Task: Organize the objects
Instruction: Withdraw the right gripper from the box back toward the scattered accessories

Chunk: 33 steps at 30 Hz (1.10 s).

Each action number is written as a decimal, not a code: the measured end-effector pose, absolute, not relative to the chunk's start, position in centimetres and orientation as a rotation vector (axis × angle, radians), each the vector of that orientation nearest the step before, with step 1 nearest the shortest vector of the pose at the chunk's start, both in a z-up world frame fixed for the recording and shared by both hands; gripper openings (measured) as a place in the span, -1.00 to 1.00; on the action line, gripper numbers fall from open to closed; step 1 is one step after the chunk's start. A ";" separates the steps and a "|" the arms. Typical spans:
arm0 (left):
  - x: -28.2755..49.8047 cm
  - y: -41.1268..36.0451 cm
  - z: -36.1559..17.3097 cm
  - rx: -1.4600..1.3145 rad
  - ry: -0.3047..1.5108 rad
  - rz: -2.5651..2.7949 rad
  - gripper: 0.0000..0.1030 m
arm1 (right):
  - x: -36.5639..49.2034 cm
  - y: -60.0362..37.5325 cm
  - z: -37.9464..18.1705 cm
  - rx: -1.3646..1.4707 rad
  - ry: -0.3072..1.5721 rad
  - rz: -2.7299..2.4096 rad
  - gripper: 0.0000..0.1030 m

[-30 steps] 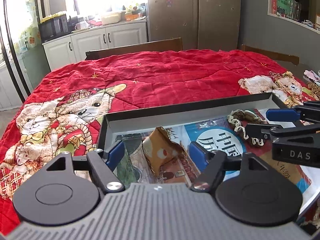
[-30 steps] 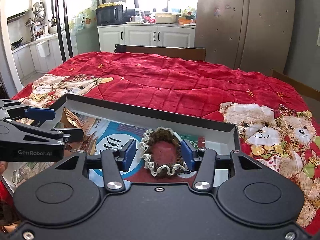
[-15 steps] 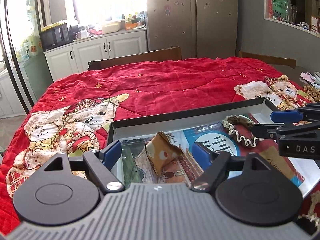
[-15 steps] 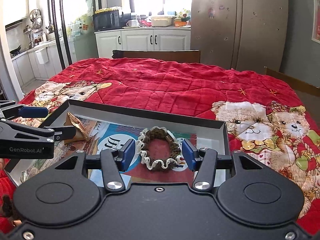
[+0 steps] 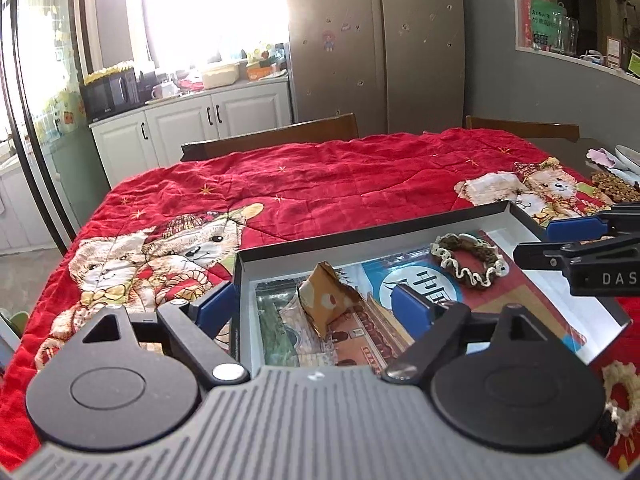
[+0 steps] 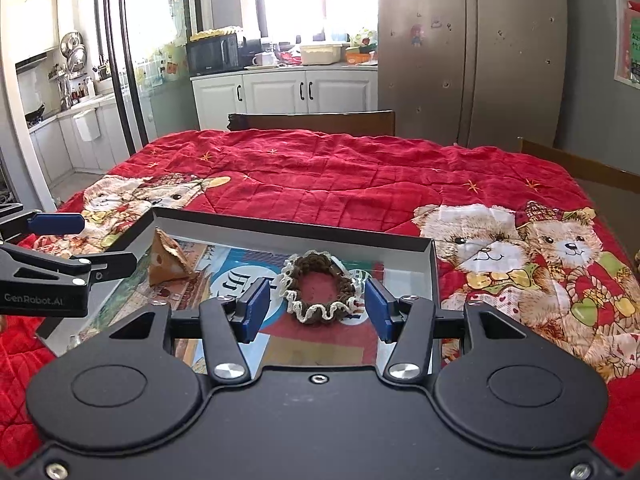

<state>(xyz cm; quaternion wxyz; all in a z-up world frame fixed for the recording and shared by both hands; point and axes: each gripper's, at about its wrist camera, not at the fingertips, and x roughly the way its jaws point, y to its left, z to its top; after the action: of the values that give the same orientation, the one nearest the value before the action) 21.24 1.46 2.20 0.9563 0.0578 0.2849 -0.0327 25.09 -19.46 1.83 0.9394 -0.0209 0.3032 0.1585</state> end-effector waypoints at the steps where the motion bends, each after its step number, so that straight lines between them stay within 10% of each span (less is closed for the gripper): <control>1: 20.9 1.5 2.3 0.120 0.573 -0.069 0.77 | 24.8 -19.5 1.9 -0.044 0.617 0.326 -0.02; 33: 11.6 2.8 4.4 0.135 0.487 -0.122 0.99 | 14.1 -20.6 3.3 -0.097 0.569 0.396 0.16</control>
<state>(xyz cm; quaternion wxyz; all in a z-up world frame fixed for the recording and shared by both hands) 11.65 2.79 4.39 0.9664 0.0667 0.2409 -0.0601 14.06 -20.62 3.27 0.9394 -0.0476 0.2786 0.1940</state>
